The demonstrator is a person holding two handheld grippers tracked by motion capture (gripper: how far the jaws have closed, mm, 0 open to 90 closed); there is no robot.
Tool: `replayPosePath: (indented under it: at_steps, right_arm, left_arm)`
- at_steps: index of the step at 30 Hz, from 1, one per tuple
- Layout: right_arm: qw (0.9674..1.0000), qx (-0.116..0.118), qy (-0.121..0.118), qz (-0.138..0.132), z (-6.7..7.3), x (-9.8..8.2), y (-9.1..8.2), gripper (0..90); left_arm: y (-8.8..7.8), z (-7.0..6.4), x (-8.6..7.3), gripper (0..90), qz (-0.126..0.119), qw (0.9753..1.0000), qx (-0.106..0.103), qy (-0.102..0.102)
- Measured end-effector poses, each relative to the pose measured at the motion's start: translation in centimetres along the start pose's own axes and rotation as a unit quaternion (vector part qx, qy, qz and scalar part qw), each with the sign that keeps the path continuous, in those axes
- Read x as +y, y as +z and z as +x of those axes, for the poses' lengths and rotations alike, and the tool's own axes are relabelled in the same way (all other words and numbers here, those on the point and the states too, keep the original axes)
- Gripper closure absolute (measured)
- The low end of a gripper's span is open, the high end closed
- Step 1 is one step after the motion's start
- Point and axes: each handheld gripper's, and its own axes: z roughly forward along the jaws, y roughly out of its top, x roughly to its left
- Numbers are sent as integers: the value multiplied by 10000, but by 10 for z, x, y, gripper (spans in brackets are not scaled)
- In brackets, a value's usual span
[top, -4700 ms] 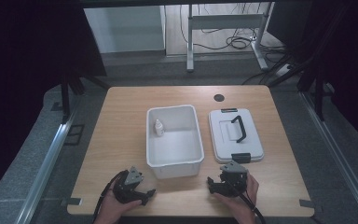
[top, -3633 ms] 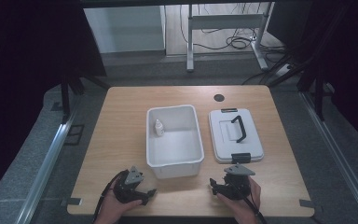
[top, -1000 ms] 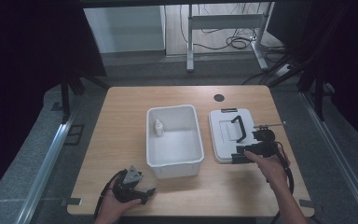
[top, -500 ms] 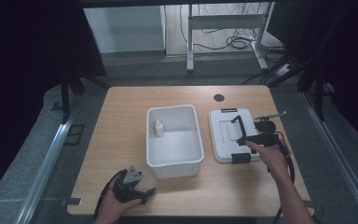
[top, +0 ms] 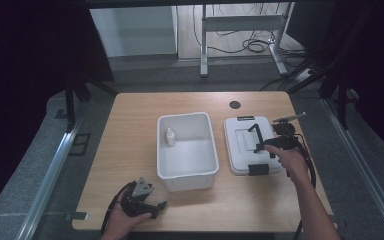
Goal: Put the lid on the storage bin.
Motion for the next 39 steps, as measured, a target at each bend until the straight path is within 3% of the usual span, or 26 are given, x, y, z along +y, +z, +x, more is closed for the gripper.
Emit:
replayPosePath:
  at_steps: [11, 22, 29, 39]
  right_arm:
    - [9997, -107, -93, 212, 0, 21, 9, 437]
    - [9989, -34, -224, 421, -2, 41, 14, 503]
    - [9980, -40, -127, 617, -11, 50, 21, 523]
    - [9982, -64, 62, 586, -19, 57, 33, 596]
  left_arm:
    - [0, 0, 0, 155, -15, 10000, 2, -6]
    - [0, 0, 0, 155, -20, 10000, 6, -4]
    - [0, 1, -1, 155, -30, 10000, -5, -1]
    - [0, 1, -1, 155, -60, 10000, -6, -18]
